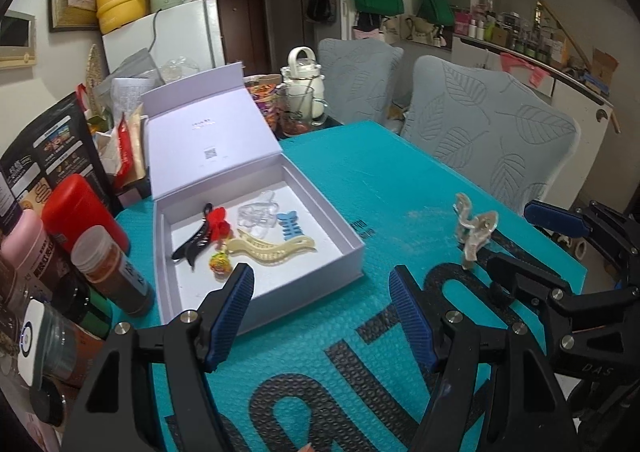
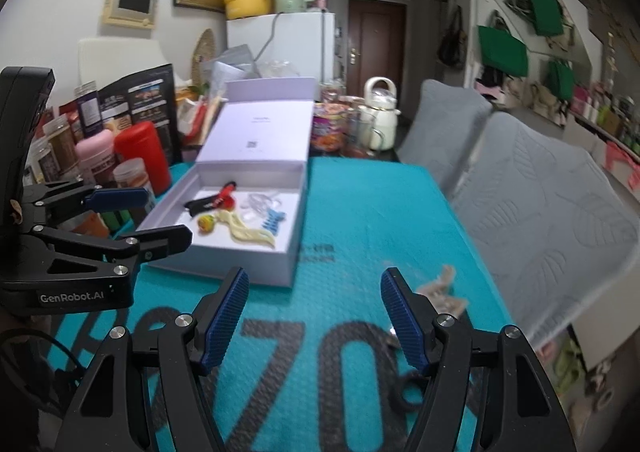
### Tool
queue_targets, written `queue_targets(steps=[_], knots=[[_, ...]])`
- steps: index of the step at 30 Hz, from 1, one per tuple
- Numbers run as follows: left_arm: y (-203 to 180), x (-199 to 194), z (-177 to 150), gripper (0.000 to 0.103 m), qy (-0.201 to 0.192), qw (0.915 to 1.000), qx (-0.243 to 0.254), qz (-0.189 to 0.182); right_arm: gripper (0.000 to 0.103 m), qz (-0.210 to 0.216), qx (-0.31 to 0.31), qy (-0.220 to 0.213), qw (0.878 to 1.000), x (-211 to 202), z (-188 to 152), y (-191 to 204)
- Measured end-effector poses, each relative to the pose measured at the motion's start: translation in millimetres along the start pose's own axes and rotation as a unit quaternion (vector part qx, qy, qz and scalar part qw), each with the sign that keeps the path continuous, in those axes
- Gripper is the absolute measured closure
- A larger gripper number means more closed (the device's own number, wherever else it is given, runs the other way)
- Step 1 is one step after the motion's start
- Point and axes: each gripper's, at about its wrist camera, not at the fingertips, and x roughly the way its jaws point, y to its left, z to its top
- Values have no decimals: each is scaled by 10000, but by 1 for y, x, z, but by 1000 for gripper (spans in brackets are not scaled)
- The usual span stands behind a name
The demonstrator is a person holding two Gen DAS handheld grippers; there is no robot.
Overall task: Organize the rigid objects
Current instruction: 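Withdraw both open tools from the box toward the pearly hook and black ring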
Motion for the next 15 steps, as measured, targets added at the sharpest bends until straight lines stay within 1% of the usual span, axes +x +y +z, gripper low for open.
queue_targets(steps=[4,10,15], knots=[[-18,8,-5,33,128,9996,95,-228,34,-142,116,30,9998,-8,-12,-13],[-48,20,-12,33,256,9983,318,-413,34,-308,345,143,9988,-15,-32,-36],[-66,28,-17,33,366,9967,384,-607,34,-406,521,269,9975,-16,-49,-57]])
